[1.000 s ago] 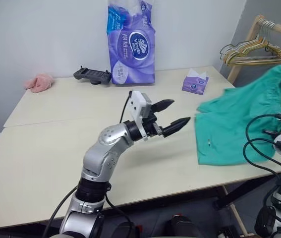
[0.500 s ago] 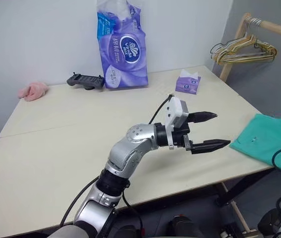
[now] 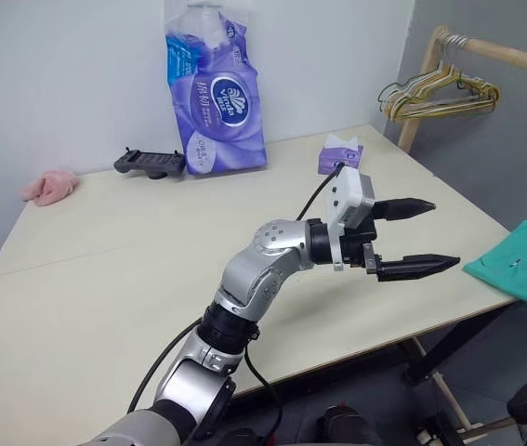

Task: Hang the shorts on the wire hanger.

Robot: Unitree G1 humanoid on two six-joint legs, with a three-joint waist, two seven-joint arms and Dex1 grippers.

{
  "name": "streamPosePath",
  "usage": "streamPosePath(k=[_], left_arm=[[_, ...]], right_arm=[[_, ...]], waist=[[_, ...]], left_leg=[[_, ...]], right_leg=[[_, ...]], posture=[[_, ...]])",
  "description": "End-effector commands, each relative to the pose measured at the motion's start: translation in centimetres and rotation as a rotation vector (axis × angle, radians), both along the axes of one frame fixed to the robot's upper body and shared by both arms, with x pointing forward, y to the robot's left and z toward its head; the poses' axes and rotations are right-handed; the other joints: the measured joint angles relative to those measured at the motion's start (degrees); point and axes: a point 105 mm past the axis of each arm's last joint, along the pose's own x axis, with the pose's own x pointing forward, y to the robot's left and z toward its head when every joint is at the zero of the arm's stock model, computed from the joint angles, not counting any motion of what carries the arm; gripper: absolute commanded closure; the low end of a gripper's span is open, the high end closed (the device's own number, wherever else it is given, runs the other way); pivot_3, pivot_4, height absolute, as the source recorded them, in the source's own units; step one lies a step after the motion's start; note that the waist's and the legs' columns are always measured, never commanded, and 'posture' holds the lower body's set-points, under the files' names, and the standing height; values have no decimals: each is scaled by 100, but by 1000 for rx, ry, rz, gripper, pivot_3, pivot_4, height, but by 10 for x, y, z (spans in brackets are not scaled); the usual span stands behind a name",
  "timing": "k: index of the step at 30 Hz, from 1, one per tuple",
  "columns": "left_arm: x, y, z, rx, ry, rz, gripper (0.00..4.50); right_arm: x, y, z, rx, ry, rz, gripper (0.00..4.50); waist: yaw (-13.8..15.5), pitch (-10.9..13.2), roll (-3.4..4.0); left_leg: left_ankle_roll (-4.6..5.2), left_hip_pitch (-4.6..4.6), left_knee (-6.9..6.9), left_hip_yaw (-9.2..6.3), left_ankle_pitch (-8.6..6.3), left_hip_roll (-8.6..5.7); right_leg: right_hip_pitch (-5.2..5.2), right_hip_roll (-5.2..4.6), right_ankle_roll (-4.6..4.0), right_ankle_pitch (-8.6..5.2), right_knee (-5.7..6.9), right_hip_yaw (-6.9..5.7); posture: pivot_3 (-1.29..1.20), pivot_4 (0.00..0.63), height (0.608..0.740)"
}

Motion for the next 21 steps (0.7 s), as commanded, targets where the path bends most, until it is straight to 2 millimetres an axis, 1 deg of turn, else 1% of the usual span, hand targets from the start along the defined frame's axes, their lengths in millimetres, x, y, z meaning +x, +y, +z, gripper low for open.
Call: streamPosePath(k=[1, 4, 7, 9, 11, 15, 18, 21], left_arm=[[-1, 2, 14, -34, -48, 10, 16], [0, 2, 14, -35, -50, 17, 16], [-1, 2, 15, -35, -47, 20, 16], [0, 2, 15, -36, -48, 21, 16], [0, 2, 15, -35, -49, 25, 16], [2, 3, 16, -33, -50, 29, 16], [2, 3, 16, -31, -52, 31, 16], [4, 3, 16, -30, -54, 38, 16]], right_arm=[[5, -17, 30, -80, -62, 17, 4500], [4, -26, 31, -81, -63, 13, 4500], [-1, -41, 36, -121, -23, 13, 4500], [-2, -45, 37, -115, -20, 6, 4500], [0, -46, 31, -70, -40, 9, 4500], [12, -40, 14, 60, -103, 40, 4500], [14, -38, 7, 111, -121, 37, 4500], [14, -38, 7, 125, -135, 34, 4500]], waist=[[0, 0, 0], [0, 1, -2], [0, 1, -1], [-1, 1, -2], [-14, 2, -3], [-83, 2, -3], [-92, 3, -5], [-94, 4, -6]], left_leg=[[0, 0, 0, 3, 0, -3], [2, 1, 0, 9, -1, -8], [4, 7, 0, 18, -3, -10], [6, 13, -4, 30, -4, -14], [11, 17, -5, 40, -6, -15], [16, 22, -4, 56, -10, -24], [19, 21, -4, 57, -13, -30], [20, 20, -4, 56, -13, -37]], right_leg=[[1, -1, 3, -1, -1, 5], [2, -3, 7, -2, -3, 19], [3, -1, 11, -3, -2, 34], [3, -1, 14, -6, -1, 49], [3, 5, 16, -9, -2, 71], [6, 21, 28, -14, -2, 126], [7, 28, 47, -14, -5, 148], [9, 28, 62, -11, -6, 162]], posture=[[-143, 0, 740], [-142, 0, 740], [-135, 0, 740], [-135, 0, 740], [-134, 0, 740], [-137, 0, 740], [-137, 0, 740], [-138, 0, 740]])
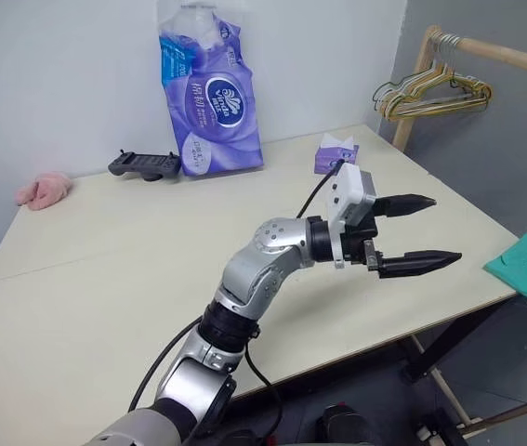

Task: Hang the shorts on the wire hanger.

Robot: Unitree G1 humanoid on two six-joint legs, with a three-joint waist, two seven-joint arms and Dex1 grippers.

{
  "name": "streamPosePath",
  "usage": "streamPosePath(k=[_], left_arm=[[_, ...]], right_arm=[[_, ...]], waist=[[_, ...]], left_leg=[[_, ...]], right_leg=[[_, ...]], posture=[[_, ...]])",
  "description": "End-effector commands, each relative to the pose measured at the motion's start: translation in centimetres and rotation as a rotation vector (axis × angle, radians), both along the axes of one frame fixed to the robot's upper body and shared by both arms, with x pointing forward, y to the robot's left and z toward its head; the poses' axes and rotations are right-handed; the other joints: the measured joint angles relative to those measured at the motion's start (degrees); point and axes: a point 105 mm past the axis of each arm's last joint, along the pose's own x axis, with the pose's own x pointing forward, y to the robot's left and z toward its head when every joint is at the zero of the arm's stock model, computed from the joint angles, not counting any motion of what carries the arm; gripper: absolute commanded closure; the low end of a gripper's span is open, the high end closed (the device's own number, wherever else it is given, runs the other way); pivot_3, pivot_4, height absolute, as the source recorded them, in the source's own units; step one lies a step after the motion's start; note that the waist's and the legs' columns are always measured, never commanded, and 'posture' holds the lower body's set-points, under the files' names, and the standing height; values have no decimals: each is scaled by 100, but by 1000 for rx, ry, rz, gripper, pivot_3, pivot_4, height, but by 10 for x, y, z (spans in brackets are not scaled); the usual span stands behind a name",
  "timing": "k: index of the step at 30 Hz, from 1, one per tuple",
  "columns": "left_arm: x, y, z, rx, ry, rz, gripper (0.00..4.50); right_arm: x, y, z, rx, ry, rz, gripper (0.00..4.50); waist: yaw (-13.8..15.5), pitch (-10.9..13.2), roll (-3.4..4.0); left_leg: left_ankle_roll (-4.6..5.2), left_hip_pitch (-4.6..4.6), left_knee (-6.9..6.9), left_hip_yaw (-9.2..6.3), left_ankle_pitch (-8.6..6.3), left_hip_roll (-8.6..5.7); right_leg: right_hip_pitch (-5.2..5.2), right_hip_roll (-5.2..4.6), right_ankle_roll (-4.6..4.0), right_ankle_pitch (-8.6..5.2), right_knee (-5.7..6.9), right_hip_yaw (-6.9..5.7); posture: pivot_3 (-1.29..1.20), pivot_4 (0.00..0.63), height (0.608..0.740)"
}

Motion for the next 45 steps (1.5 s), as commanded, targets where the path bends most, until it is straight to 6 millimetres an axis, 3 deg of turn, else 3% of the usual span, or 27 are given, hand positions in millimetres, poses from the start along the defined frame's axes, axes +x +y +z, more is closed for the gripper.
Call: streamPosePath(k=[1, 5, 10, 14, 15, 22, 25, 34, 39, 42, 45], left_arm=[[1, 2, 13, -25, -48, 15, 16], [1, 2, 12, -24, -47, 16, 0], [2, 2, 11, -20, -48, 20, 0], [4, 4, 11, -18, -49, 30, 0], [5, 4, 12, -18, -50, 32, 0], [7, 5, 13, -15, -54, 42, 0], [8, 5, 13, -14, -57, 43, 0], [12, 16, 12, -13, -39, 75, 0], [17, 30, 11, -6, -19, 119, 0], [32, 49, 9, -6, 19, 211, 0], [57, 70, 4, -7, 51, 395, 0]], right_arm=[[1, -4, 22, -23, -76, -11, 4500], [2, -2, 23, -28, -86, 2, 3364], [3, 1, 20, -44, -61, 0, 1613], [-6, 8, 24, -157, 28, -34, 172], [-5, 14, 27, -195, 40, -25, 42], [0, 61, 56, -471, 110, 16, 42], [-3, 72, 65, -514, 105, 3, 42], [-2, 139, 83, -554, 37, 38, 42], [16, 175, 91, -564, -12, 142, 42], [35, 203, 111, -628, -103, 249, 42], [74, 243, 108, -593, -189, 527, 42]], waist=[[-2, 0, 0], [-10, 0, 0], [-21, 0, -1], [-29, 1, -4], [-29, 1, -4], [-35, 0, -1], [-30, 0, -1], [-39, 0, -2], [-99, 1, -4], [-162, 5, -10], [-181, 2, -18]], left_leg=[[0, 0, 0, 0, 0, -2], [0, 0, 0, 0, 0, -17], [2, -1, 1, 14, -1, -37], [21, -2, 9, 26, -12, -42], [22, -2, 11, 25, -12, -41], [22, -6, 11, 25, -13, -40], [22, -8, 12, 23, -13, -40], [22, -13, 14, 16, -13, -39], [22, -14, 14, 12, -14, -37], [22, -24, 18, 3, -14, -38], [22, -23, 19, -3, -14, -37]], right_leg=[[1, 0, 4, 0, 0, 3], [2, 1, 22, -4, 1, 30], [4, 23, 54, -12, 1, 121], [8, 27, 74, -14, 0, 155], [9, 29, 80, -12, 0, 156], [2, 35, 87, -12, 5, 167], [2, 35, 88, -12, 3, 166], [0, 37, 89, -12, 4, 164], [-3, 37, 89, -12, 5, 159], [-7, 36, 89, -12, 5, 153], [-7, 35, 89, -12, 6, 146]], posture=[[-138, 0, 740], [-136, 0, 740], [-134, 0, 740], [-131, 0, 740], [-133, 0, 740], [-138, 0, 740], [-138, 0, 740], [-151, 1, 740], [-154, 2, 740], [-146, 11, 740], [-143, 11, 740]])
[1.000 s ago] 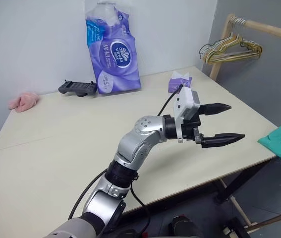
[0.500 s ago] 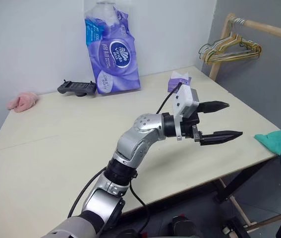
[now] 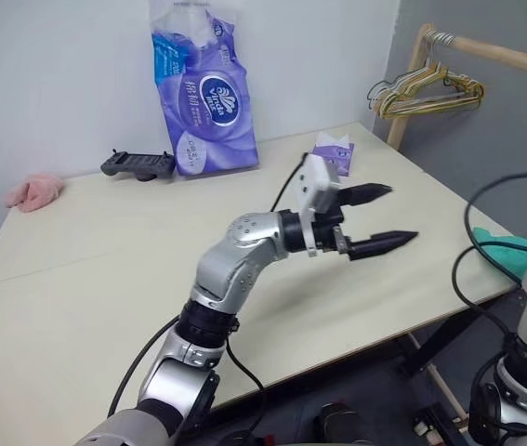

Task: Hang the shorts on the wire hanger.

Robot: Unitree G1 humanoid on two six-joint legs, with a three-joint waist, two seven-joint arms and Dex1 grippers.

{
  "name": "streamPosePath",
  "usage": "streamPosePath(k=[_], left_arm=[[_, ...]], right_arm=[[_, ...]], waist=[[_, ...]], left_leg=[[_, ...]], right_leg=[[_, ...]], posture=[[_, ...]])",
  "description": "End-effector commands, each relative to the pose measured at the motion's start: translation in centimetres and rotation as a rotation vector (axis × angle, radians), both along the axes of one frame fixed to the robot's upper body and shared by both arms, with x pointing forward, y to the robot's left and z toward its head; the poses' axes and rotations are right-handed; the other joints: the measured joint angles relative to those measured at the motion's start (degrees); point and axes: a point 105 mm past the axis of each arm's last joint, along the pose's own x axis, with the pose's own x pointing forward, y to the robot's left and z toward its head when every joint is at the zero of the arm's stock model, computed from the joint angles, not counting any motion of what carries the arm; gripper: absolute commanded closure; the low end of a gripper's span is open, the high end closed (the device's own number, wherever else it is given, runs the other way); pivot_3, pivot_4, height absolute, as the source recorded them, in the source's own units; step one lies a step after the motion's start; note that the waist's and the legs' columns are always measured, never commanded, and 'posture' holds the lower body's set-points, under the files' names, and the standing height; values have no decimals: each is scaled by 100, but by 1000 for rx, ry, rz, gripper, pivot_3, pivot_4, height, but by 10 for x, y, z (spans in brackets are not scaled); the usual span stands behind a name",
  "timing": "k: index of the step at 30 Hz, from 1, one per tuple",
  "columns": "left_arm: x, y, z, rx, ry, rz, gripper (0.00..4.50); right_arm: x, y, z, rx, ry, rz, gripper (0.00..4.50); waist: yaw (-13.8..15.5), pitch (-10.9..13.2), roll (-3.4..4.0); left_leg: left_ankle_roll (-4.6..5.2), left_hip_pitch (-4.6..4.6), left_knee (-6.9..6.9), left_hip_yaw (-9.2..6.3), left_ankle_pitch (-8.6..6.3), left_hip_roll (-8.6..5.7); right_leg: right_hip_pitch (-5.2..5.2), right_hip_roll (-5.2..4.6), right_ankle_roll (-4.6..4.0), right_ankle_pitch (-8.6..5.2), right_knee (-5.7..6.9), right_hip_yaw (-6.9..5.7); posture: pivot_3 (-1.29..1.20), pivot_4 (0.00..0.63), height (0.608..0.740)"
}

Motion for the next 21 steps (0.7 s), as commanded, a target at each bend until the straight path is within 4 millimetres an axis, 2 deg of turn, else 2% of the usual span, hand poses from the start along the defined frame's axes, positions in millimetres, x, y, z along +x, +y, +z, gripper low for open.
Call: streamPosePath(k=[1, 4, 6, 8, 12, 15, 17, 18, 21], left_arm=[[26, 26, 6, -34, 0, 212, 0], [50, 50, -15, 2, 79, 423, 0], [64, 77, -35, 2, 152, 625, 0], [68, 97, -49, -13, 215, 765, 0], [66, 137, -76, -31, 334, 1030, 0], [58, 161, -94, 37, 348, 1194, 0], [55, 174, -98, 42, 349, 1252, 0], [53, 179, -100, 49, 358, 1282, 0], [44, 180, -102, 45, 352, 1293, 0]], right_arm=[[37, 49, 6, 0, -39, 325, 42], [59, 81, -15, 84, -13, 551, 42], [72, 104, -34, 136, 25, 692, 42], [81, 121, -50, 191, 49, 788, 42], [93, 157, -75, 202, 97, 980, 42], [97, 170, -93, 222, 116, 1038, 42], [98, 178, -101, 232, 123, 1051, 42], [98, 182, -107, 243, 131, 1058, 42], [94, 184, -128, 260, 153, 1059, 42]], waist=[[-12, -2, -32], [-9, -11, -73], [17, -18, -85], [63, -15, -104], [362, -14, -131], [615, -17, -148], [786, -18, -153], [854, -18, -155], [1126, -21, -166]], left_leg=[[0, 1, 0, -4, 0, 2], [-1, 2, -1, -14, -1, 6], [-2, 4, 0, -16, -1, 3], [-2, 8, 1, -21, -1, 2], [-4, 1, 3, -32, -1, -3], [-9, -2, 1, -45, -4, -3], [-14, -7, 2, -56, -7, -4], [-17, -10, 1, -62, -8, -6], [-27, -27, 2, -99, -12, -7]], right_leg=[[0, 1, 0, 0, 0, -5], [1, 2, -1, 1, -1, -14], [0, -12, -2, 2, 0, -17], [-3, -40, -25, 16, 3, -24], [-11, -57, -33, 22, 7, -42], [-16, -58, -37, 25, 11, -57], [-18, -63, -43, 28, 11, -71], [-20, -67, -45, 30, 12, -78], [-26, -81, -56, 34, 6, -120]], posture=[[-143, 11, 740], [-83, 8, 740], [-25, 2, 740], [14, 3, 740], [108, 0, 740], [163, 0, 740], [202, 4, 740], [217, 7, 740], [257, 10, 740]])
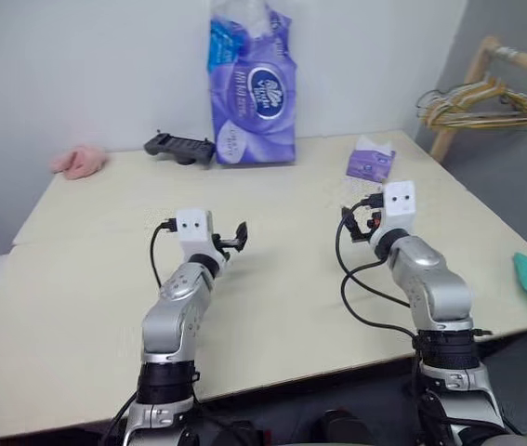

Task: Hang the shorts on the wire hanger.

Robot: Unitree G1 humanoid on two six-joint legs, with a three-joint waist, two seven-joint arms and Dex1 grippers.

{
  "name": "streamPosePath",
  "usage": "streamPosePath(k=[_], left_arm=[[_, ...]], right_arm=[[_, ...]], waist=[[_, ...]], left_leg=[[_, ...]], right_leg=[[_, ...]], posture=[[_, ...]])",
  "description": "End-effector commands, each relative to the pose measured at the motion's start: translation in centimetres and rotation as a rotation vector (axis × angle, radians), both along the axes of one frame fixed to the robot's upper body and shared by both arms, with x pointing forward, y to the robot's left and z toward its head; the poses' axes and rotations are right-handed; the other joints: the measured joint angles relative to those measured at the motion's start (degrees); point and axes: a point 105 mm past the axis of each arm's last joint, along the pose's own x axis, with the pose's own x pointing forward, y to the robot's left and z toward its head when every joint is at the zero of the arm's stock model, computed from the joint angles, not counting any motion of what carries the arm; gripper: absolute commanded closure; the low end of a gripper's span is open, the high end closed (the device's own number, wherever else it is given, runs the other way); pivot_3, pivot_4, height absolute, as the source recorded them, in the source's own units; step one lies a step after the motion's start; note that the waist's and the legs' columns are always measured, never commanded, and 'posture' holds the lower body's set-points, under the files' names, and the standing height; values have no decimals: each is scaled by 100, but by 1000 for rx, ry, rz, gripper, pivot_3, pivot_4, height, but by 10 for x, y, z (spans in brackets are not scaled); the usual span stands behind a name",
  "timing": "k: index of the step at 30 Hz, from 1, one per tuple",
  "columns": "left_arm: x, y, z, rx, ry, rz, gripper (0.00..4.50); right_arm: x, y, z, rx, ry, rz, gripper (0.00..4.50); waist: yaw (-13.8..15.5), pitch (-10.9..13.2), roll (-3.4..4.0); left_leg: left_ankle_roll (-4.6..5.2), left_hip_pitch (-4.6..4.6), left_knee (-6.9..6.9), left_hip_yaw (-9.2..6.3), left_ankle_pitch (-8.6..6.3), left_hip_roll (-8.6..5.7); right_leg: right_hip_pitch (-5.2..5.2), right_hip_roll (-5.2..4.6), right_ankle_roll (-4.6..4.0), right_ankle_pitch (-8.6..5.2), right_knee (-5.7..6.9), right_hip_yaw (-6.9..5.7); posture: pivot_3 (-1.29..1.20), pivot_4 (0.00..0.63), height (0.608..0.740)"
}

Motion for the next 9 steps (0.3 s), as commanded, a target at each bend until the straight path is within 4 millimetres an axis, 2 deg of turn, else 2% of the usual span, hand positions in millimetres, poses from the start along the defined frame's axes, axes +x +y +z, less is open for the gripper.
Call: streamPosePath(k=[1, 4, 7, 9], left_arm=[[-7, 3, 18, 8, -77, 9, 0], [-9, 8, 21, 1, -94, 43, 0], [-8, 19, 25, 31, -118, 59, 0], [-9, 27, 20, 57, -106, 82, 0]], right_arm=[[-2, 4, -5, 1, -33, -3, 42], [-2, -1, -9, 29, -33, -35, 42], [-4, 7, -8, 39, -40, -29, 42], [-5, 9, -7, 43, -46, -24, 42]], waist=[[183, -1, -2], [373, -1, -2], [485, -1, -2], [510, -1, -2]], left_leg=[[-4, -7, 0, -23, -1, -4], [-23, -16, 0, -60, -1, -8], [-41, -25, -2, -97, 5, -6], [-53, -24, -4, -112, 10, -5]], right_leg=[[2, -13, -5, -2, -5, -33], [3, -22, -29, -16, -1, -70], [3, -21, -50, -22, 2, -106], [4, -20, -66, -29, 10, -121]], posture=[[266, 8, 740], [275, 8, 740], [288, 6, 740], [293, 5, 740]])
